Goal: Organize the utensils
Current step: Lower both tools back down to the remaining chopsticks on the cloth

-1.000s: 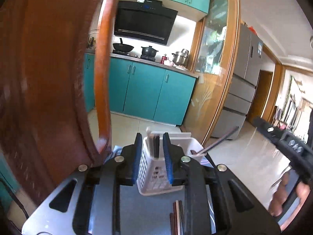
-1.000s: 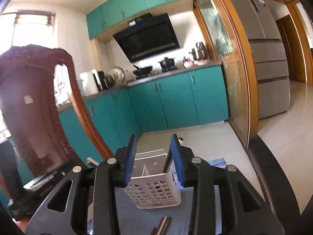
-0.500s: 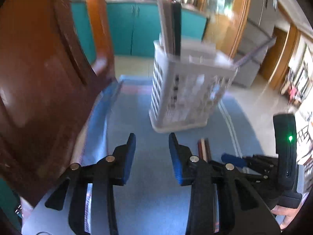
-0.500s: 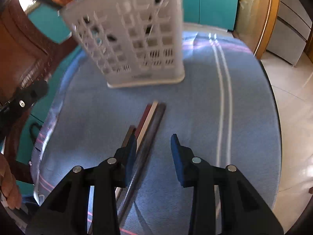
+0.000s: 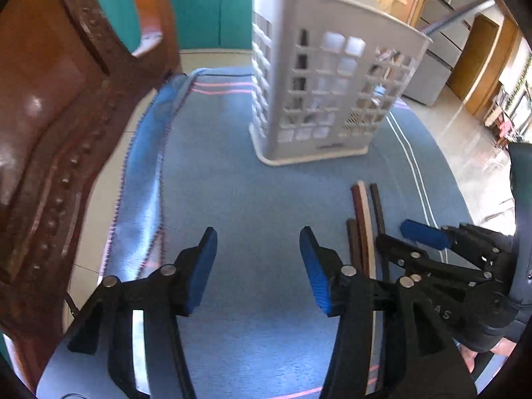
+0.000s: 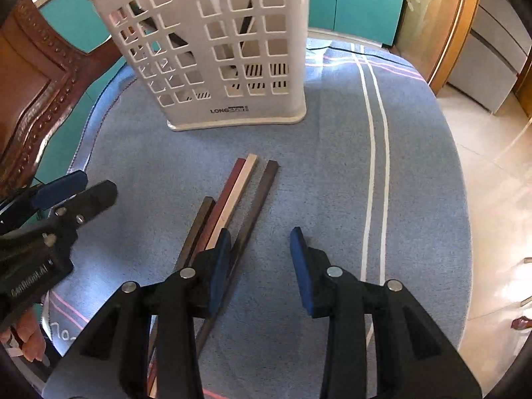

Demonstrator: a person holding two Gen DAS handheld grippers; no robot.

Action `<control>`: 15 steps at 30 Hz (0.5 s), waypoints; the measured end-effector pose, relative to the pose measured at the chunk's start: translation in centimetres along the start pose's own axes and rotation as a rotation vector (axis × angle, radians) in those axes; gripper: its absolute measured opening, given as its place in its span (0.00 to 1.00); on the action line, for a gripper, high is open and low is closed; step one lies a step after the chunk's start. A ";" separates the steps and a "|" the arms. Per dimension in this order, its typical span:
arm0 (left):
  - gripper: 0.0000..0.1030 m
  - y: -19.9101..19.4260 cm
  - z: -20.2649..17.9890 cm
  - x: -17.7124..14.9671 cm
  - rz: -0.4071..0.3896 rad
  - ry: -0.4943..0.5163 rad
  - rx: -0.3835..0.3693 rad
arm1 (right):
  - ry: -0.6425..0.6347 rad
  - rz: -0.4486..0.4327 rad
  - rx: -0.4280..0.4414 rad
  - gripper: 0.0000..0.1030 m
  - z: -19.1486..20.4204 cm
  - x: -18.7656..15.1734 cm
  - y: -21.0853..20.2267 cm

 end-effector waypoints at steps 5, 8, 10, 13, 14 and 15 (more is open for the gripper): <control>0.53 0.7 -1.3 -0.6 0.023 0.033 -0.031 | 0.004 0.013 0.002 0.18 -0.3 -0.4 -0.2; 0.52 1.0 -2.2 -0.9 0.038 0.050 -0.064 | 0.018 0.014 -0.001 0.16 -1.5 -0.6 -0.7; 0.52 1.0 -2.8 -1.1 0.052 0.059 -0.103 | 0.028 0.010 -0.005 0.16 -2.2 -0.7 -1.1; 0.53 1.0 -3.9 -1.5 0.063 0.083 -0.144 | 0.052 0.003 0.001 0.16 -2.8 -0.6 -1.4; 0.53 1.1 -4.3 -1.6 0.066 0.095 -0.148 | 0.055 0.000 0.001 0.17 -3.0 -0.7 -1.6; 0.53 1.4 -4.5 -1.5 0.070 0.103 -0.147 | 0.058 -0.005 0.000 0.17 -3.2 -0.7 -1.9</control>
Point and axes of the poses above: each gripper's, at about its wrist camera, not at the fingertips, and y roughly the way its jaws point, z to its left, x to its top, the point moved 4 cm from there along y, roughly the way its jaws point, and after that the axes turned 13 degrees about x, right-handed, at the moved point
